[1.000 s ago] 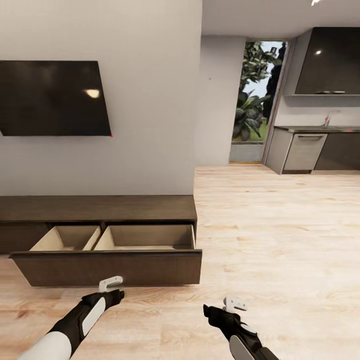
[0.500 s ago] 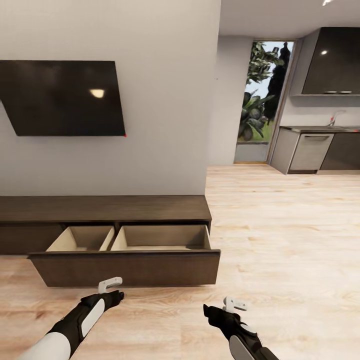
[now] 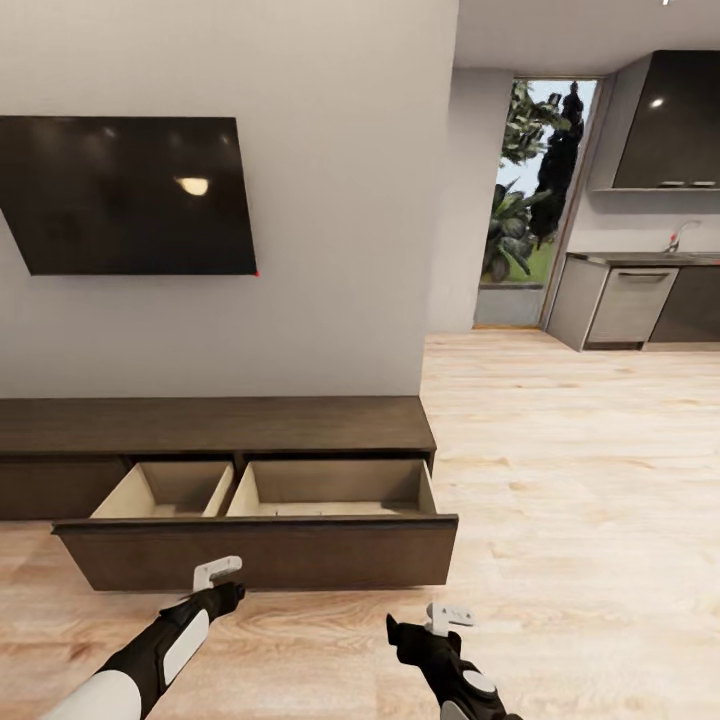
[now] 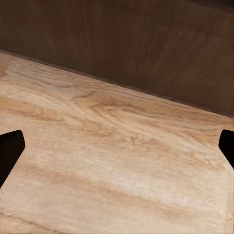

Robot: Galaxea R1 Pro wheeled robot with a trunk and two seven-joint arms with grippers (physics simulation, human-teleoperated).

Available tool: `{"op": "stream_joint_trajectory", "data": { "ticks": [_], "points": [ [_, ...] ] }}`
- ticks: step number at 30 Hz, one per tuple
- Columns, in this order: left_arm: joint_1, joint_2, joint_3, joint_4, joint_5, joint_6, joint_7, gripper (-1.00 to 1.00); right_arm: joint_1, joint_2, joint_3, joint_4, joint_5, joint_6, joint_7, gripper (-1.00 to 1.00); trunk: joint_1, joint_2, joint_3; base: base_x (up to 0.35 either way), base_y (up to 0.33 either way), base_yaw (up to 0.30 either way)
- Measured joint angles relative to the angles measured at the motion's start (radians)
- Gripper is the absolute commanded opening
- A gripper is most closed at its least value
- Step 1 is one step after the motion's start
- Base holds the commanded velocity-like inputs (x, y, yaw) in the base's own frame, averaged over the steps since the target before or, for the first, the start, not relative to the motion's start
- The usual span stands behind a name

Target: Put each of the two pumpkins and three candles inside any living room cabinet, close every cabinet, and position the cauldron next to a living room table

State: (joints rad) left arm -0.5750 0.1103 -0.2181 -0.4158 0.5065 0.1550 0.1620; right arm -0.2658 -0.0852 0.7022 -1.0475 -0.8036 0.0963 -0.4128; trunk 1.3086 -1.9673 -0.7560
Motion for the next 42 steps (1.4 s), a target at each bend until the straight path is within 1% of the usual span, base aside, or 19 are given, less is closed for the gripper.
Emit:
{"op": "stream_joint_trajectory", "data": {
  "ticks": [4, 6, 9, 12, 16, 21, 23, 25, 26, 28, 30, 32, 35, 36, 38, 39, 42],
  "points": [
    [0.000, -0.002, -0.007, 0.018, -0.001, -0.039, 0.000, 1.00, 0.000, 0.000, 0.007, 0.003, 0.000, -0.005, 0.000, 1.00, 0.000, 0.000, 0.000, 0.006, 0.001, 0.000],
    [0.000, -0.002, -0.011, 0.021, 0.000, -0.051, 0.000, 1.00, 0.000, 0.000, 0.008, 0.007, 0.000, -0.011, 0.000, 1.00, 0.008, -0.014, -0.006, 0.002, 0.000, 0.000],
    [0.001, -0.004, -0.014, 0.022, 0.001, -0.065, -0.001, 1.00, 0.000, 0.000, 0.010, 0.010, -0.003, -0.050, 0.000, 1.00, 0.019, -0.035, -0.016, 0.000, 0.000, 0.000],
    [0.001, -0.005, -0.018, 0.033, 0.003, -0.103, -0.002, 1.00, 0.000, 0.001, 0.026, 0.031, -0.002, -0.082, 0.000, 1.00, 0.031, -0.056, -0.025, 0.000, 0.000, 0.000],
    [0.002, -0.007, -0.019, 0.064, 0.002, -0.162, -0.028, 1.00, 0.000, 0.002, 0.055, 0.070, 0.002, -0.119, 0.000, 1.00, 0.046, -0.084, -0.038, 0.000, 0.000, 0.000],
    [0.003, -0.011, -0.023, 0.083, 0.001, -0.187, -0.046, 1.00, 0.000, 0.002, 0.075, 0.087, 0.004, -0.179, -0.003, 1.00, 0.065, -0.119, -0.053, 0.000, 0.000, 0.000],
    [0.003, -0.011, -0.031, 0.087, 0.002, -0.196, -0.048, 1.00, 0.000, 0.003, 0.093, 0.101, 0.007, -0.211, -0.003, 1.00, 0.073, -0.133, -0.060, 0.000, 0.000, 0.000],
    [0.003, -0.014, -0.047, 0.098, 0.003, -0.226, -0.049, 1.00, 0.001, 0.006, 0.130, 0.129, 0.025, -0.246, -0.008, 1.00, 0.080, -0.147, -0.066, 0.000, 0.000, 0.000],
    [0.003, -0.016, -0.055, 0.111, 0.003, -0.251, -0.049, 1.00, 0.001, 0.008, 0.145, 0.146, 0.041, -0.259, -0.011, 1.00, 0.084, -0.154, -0.069, 0.000, 0.000, 0.000],
    [0.003, -0.023, -0.071, 0.136, 0.005, -0.311, -0.050, 1.00, 0.001, 0.010, 0.162, 0.172, 0.081, -0.275, -0.013, 1.00, 0.092, -0.168, -0.075, 0.000, 0.000, 0.000],
    [0.003, -0.035, -0.083, 0.156, 0.005, -0.356, -0.050, 1.00, 0.001, 0.011, 0.168, 0.184, 0.115, -0.282, -0.015, 1.00, 0.100, -0.182, -0.081, 0.000, 0.000, 0.000],
    [0.003, -0.043, -0.091, 0.168, 0.004, -0.378, -0.050, 1.00, 0.001, 0.016, 0.170, 0.190, 0.138, -0.290, -0.017, 1.00, 0.107, -0.196, -0.088, 0.000, 0.000, 0.000],
    [0.003, -0.046, -0.101, 0.174, 0.003, -0.389, -0.050, 1.00, 0.001, 0.024, 0.172, 0.192, 0.159, -0.358, -0.017, 1.00, 0.119, -0.217, -0.097, 0.000, 0.000, 0.000],
    [0.003, -0.047, -0.105, 0.175, 0.002, -0.391, -0.050, 1.00, 0.001, 0.028, 0.172, 0.194, 0.168, -0.398, -0.017, 1.00, 0.123, -0.224, -0.100, 0.000, 0.000, 0.000],
    [0.003, -0.051, -0.113, 0.176, 0.002, -0.398, -0.049, 1.00, 0.001, 0.047, 0.172, 0.200, 0.181, -0.457, -0.018, 1.00, 0.130, -0.238, -0.107, 0.000, 0.000, 0.000],
    [0.003, -0.052, -0.115, 0.176, 0.003, -0.401, -0.050, 1.00, 0.001, 0.054, 0.171, 0.204, 0.183, -0.466, -0.018, 1.00, 0.134, -0.245, -0.110, 0.000, 0.000, 0.000],
    [0.003, -0.057, -0.122, 0.177, 0.003, -0.431, -0.049, 1.00, 0.001, 0.089, 0.172, 0.245, 0.191, -0.491, -0.018, 1.00, 0.146, -0.266, -0.119, 0.000, 0.000, 0.000]
  ]
}}
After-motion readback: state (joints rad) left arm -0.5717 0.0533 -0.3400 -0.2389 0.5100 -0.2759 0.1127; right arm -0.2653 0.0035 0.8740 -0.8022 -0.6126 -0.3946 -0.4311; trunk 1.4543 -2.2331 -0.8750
